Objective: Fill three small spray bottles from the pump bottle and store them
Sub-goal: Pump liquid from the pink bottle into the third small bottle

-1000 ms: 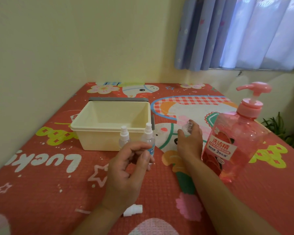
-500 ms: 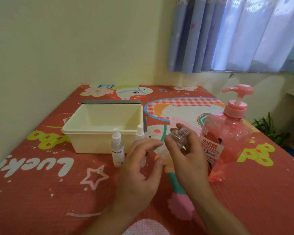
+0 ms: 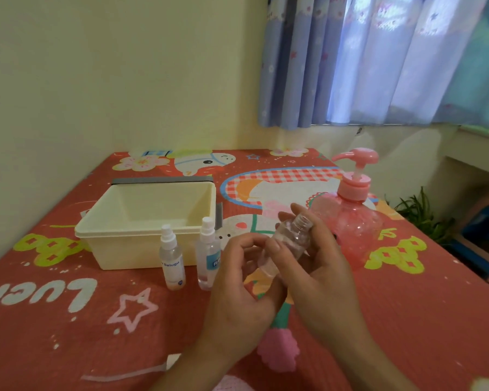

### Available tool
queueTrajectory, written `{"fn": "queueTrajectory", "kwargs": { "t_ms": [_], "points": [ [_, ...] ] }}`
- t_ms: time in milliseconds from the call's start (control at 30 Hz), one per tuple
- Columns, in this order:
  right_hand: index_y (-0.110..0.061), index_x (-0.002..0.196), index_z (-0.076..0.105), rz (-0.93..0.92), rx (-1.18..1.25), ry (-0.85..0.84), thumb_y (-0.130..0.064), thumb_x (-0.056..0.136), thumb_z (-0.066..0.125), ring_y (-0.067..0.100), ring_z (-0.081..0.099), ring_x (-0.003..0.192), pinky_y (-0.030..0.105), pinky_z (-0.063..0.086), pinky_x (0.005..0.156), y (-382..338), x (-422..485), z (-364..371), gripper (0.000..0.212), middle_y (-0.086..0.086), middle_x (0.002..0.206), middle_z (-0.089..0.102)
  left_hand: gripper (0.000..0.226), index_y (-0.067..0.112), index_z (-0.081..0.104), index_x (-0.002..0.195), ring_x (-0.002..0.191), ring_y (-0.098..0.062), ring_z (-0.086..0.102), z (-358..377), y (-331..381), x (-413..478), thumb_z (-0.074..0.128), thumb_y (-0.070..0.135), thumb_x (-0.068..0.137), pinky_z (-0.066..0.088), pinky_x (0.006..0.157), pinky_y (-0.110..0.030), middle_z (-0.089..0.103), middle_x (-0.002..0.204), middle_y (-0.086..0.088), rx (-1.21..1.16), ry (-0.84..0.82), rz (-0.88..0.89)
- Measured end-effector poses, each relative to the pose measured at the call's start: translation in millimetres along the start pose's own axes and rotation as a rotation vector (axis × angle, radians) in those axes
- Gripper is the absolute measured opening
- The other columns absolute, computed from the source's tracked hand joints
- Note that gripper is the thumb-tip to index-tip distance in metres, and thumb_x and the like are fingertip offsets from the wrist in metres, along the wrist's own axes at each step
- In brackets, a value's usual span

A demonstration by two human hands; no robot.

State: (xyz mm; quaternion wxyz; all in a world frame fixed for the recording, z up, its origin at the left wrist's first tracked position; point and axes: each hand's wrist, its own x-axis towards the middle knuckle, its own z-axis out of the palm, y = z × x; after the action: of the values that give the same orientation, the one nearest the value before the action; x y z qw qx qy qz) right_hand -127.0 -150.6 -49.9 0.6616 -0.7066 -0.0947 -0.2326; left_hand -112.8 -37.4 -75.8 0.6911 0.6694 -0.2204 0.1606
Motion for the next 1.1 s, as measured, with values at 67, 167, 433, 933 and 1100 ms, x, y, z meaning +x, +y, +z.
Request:
{"fn": "queueTrajectory", "kwargs": {
  "t_ms": [67, 167, 433, 933, 1100],
  "points": [
    [-0.038, 0.138, 0.051, -0.01, -0.072, 0.011, -0.038, 0.078, 0.076, 0.003, 0.061, 0.12, 0.032, 0.053, 0.099, -1.7, 0.3, -8.7, 0.065, -0.017, 0.132, 0.062, 0.041, 0.033, 0.056, 0.107, 0.103, -0.025, 0.068, 5.4, 1.3, 3.3, 0.076, 0.024, 0.073, 0.055, 0.082, -0.033, 0.068, 0.108, -0.008, -0.111, 0.013, -0.066],
    [-0.032, 0.136, 0.052, -0.173, -0.209, 0.048, -0.038, 0.083, 0.069, -0.001, 0.057, 0.122, 0.022, 0.05, 0.097, -12.9, 1.7, -25.5, 0.056, -0.01, 0.136, 0.058, 0.038, 0.037, 0.058, 0.103, 0.101, -0.023, 0.068, 9.8, 2.3, 9.2, 0.075, 0.032, 0.069, 0.054, 0.076, -0.026, 0.068, 0.108, -0.009, -0.173, 0.035, -0.13],
    [-0.014, 0.114, 0.065, -0.47, -0.174, 0.381, -0.027, 0.097, 0.054, 0.019, 0.066, 0.099, 0.031, 0.052, 0.089, -50.3, 65.9, -79.5, 0.025, 0.008, 0.107, 0.069, 0.035, 0.03, 0.058, 0.106, 0.092, -0.008, 0.068, 23.2, 7.4, 29.7, 0.07, 0.021, 0.075, 0.052, 0.072, -0.018, 0.07, 0.102, 0.003, -0.115, 0.023, -0.162],
    [-0.021, 0.073, 0.078, 0.209, -0.028, 0.003, -0.044, 0.103, 0.044, 0.009, 0.068, 0.063, 0.026, 0.05, 0.065, -56.1, 113.4, -73.4, 0.051, -0.001, 0.073, 0.075, 0.035, 0.045, 0.059, 0.104, 0.094, -0.007, 0.064, 34.7, 23.7, 58.2, 0.071, 0.035, 0.072, 0.055, 0.077, -0.037, 0.066, 0.109, 0.015, -0.093, 0.033, -0.056],
    [-0.015, 0.087, 0.075, 0.205, -0.11, 0.024, -0.045, 0.1, 0.049, 0.01, 0.066, 0.065, 0.017, 0.05, 0.055, -65.3, 121.7, -71.4, 0.042, 0.003, 0.082, 0.077, 0.032, 0.027, 0.06, 0.11, 0.097, -0.001, 0.064, 35.6, 29.4, 64.5, 0.068, 0.025, 0.079, 0.05, 0.084, -0.02, 0.068, 0.11, 0.011, -0.149, 0.079, -0.032]
  ]
}}
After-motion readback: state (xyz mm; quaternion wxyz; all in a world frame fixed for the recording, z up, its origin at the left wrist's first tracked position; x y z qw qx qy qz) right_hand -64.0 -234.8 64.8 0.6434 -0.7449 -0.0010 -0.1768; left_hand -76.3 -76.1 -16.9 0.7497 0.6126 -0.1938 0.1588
